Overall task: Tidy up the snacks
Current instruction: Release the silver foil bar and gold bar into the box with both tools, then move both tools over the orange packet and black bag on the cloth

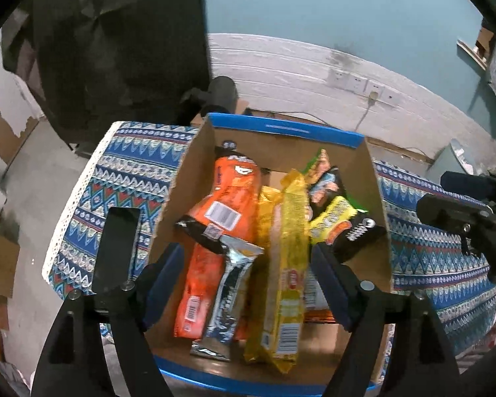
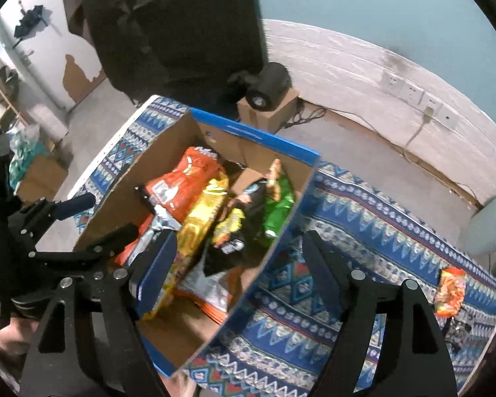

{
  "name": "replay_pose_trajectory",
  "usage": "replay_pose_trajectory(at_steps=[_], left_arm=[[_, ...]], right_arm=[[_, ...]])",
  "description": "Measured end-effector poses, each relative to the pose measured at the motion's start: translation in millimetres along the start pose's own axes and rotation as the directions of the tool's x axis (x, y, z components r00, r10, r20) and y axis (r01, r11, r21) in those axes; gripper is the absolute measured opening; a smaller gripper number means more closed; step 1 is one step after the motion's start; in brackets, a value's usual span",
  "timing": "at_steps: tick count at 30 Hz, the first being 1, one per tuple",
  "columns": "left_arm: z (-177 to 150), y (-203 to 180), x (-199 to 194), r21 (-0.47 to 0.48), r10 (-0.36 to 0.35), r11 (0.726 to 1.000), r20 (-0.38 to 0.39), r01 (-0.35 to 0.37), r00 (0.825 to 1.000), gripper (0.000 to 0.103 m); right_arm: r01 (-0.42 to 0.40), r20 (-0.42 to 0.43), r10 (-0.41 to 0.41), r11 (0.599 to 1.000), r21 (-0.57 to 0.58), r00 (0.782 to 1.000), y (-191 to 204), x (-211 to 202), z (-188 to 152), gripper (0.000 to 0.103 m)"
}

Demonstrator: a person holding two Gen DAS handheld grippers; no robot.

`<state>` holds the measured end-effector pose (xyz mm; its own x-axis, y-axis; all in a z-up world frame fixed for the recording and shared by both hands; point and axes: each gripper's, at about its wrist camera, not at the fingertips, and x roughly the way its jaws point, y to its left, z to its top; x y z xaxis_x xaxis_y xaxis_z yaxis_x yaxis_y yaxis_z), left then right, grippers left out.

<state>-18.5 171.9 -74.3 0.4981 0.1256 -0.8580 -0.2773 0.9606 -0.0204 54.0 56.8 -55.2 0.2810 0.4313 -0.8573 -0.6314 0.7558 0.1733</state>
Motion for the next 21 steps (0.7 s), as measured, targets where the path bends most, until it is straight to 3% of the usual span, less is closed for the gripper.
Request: replay_pose_trajectory(at_steps=[21], left_arm=[[1.4,-99.7,-1.6,0.158,-0.073,0.984,-0.042,0.079,0.996,0.080]], right_arm=[[0.096,0.002,-0.098,0.979,0.179,0.995,-113.8,-44.1,-58.3,0.078]])
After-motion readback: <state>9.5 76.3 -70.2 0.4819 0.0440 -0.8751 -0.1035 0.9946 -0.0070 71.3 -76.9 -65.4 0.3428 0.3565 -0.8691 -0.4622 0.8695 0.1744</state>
